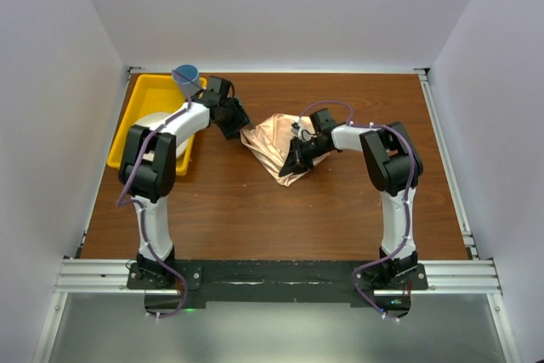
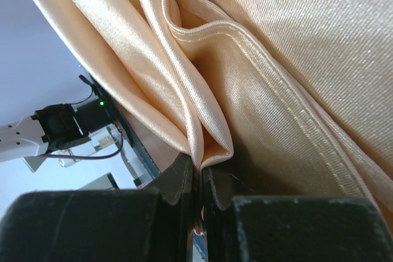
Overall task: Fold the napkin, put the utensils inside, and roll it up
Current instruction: Roll the napkin with the utensil
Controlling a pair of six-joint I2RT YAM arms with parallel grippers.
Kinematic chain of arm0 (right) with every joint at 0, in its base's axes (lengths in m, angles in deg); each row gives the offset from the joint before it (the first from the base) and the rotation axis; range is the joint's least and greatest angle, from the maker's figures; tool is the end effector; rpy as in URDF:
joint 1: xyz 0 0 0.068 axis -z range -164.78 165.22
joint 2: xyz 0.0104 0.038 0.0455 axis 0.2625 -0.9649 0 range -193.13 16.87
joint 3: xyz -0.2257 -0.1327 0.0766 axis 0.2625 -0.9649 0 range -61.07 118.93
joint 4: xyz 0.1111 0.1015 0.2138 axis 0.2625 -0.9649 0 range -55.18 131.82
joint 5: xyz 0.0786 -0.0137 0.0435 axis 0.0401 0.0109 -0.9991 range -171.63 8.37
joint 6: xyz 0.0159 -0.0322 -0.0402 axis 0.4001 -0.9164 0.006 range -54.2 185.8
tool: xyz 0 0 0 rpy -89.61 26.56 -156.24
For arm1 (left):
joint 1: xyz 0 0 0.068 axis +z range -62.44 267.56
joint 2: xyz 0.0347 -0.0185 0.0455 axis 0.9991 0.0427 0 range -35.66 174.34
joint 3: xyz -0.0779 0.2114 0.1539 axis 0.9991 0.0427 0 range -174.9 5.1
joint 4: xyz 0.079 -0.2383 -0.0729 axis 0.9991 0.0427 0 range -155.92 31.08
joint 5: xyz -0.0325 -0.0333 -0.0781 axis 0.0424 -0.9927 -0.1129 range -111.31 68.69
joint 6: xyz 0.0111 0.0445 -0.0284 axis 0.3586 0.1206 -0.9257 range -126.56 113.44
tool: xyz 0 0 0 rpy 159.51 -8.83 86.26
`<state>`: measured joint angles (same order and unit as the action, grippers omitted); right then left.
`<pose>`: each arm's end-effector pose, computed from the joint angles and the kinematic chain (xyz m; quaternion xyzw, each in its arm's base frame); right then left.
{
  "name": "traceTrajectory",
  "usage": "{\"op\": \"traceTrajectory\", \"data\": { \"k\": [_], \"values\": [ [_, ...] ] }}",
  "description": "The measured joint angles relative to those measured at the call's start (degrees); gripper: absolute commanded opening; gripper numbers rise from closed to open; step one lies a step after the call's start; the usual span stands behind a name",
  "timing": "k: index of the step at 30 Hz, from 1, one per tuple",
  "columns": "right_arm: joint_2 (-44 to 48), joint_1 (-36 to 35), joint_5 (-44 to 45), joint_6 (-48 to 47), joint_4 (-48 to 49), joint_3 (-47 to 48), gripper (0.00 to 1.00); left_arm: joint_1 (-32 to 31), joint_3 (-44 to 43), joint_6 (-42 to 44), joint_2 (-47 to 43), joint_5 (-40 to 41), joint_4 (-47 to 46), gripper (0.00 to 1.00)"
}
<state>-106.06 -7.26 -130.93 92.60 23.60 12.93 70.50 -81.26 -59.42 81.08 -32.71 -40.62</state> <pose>0.3661 0.1808 0.1002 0.0490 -0.8934 -0.4466 0.0068 0.4203 -0.1363 0.1872 -0.2644 0.9138 -0.2459 0.1862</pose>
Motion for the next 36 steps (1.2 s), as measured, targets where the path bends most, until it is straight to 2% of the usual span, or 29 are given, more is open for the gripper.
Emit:
{"op": "traceTrajectory", "data": {
  "k": [3,5,9,15,17,20,23,30,36],
  "values": [
    [-0.5,0.0,-0.4,0.0,-0.6,0.6,0.06,0.0,0.8,3.2,-3.0,1.4,0.7,0.79],
    [-0.6,0.0,-0.6,0.0,-0.7,0.7,0.07,0.0,0.8,4.6,-5.1,2.7,1.7,0.84],
    [-0.9,0.0,-0.6,-0.3,-1.6,1.4,0.09,-1.9,0.8,3.3,-8.9,6.8,6.3,1.00],
    [-1.5,-0.1,-0.3,-1.8,-4.1,3.0,0.11,-9.2,-0.5,-5.5,-8.2,8.5,11.4,1.00],
    [-1.6,-0.1,-0.3,-2.1,-4.5,3.3,0.11,-10.8,-4.9,-8.6,-4.9,9.4,16.0,1.00],
    [-1.6,-0.2,-0.3,-2.4,-4.5,3.3,0.11,-11.7,-16.1,-12.7,3.1,12.3,23.5,1.00],
    [-1.6,-0.2,-0.3,-2.4,-4.5,3.3,0.11,-11.9,-22.0,-15.3,8.4,14.5,26.9,0.95],
    [-1.6,-0.2,-0.3,-3.1,-4.5,3.4,0.11,-12.8,-22.9,-19.3,11.7,16.8,33.8,0.92],
    [-1.6,-0.2,-0.3,-3.1,-4.6,3.4,0.11,-14.5,-24.1,-19.6,11.6,19.8,36.1,0.97]
  ]
}}
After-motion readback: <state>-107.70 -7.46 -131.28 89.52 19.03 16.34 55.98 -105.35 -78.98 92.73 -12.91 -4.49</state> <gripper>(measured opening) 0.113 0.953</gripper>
